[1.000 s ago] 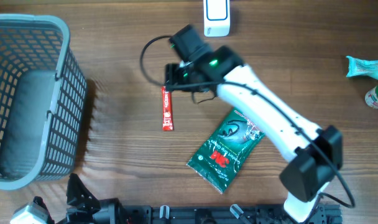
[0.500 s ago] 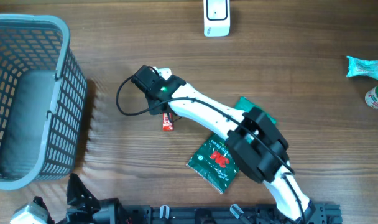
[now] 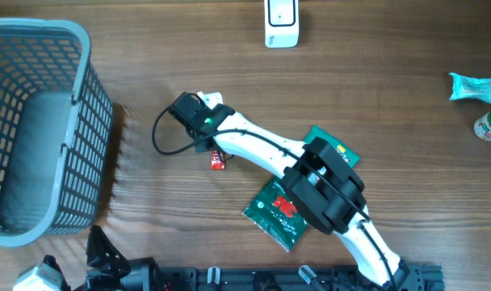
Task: Scan the item barcode
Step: 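Reach the right gripper to the red Nescafe stick and grasp it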
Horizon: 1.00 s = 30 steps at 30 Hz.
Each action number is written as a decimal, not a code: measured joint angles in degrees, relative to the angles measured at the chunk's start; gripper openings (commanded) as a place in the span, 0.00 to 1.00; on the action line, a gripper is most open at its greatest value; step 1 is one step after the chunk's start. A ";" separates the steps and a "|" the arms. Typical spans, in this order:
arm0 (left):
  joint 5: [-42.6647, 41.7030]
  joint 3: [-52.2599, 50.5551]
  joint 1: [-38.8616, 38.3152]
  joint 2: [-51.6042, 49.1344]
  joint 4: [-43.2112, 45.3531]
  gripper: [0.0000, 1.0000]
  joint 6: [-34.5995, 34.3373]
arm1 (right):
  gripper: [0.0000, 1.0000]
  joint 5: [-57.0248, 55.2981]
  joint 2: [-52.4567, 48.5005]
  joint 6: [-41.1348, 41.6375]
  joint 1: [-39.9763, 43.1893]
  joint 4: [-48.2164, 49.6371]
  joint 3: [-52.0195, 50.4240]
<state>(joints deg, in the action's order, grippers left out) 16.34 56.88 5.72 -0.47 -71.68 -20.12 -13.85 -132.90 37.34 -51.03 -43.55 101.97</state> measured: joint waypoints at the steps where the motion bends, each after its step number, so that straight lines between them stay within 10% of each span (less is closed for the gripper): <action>1: 0.02 0.00 0.00 0.00 0.00 1.00 0.00 | 0.42 -0.15 0.00 -0.02 -0.28 -0.13 0.07; 13: 0.00 0.00 0.00 0.00 0.00 1.00 0.00 | 0.06 -2.51 -0.02 0.13 -3.17 -1.62 0.07; 20: 0.02 0.00 0.00 0.00 0.00 1.00 0.00 | 0.05 3.21 0.00 -1.79 -2.10 -5.09 1.44; 30: 0.00 0.00 0.00 0.00 0.00 1.00 0.00 | 0.05 69.55 1.68 -21.20 12.63 -21.14 2.03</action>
<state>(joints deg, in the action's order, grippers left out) 16.34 56.88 5.72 -0.47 -71.68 -20.12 55.70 -131.22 16.14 -38.39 -64.69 104.01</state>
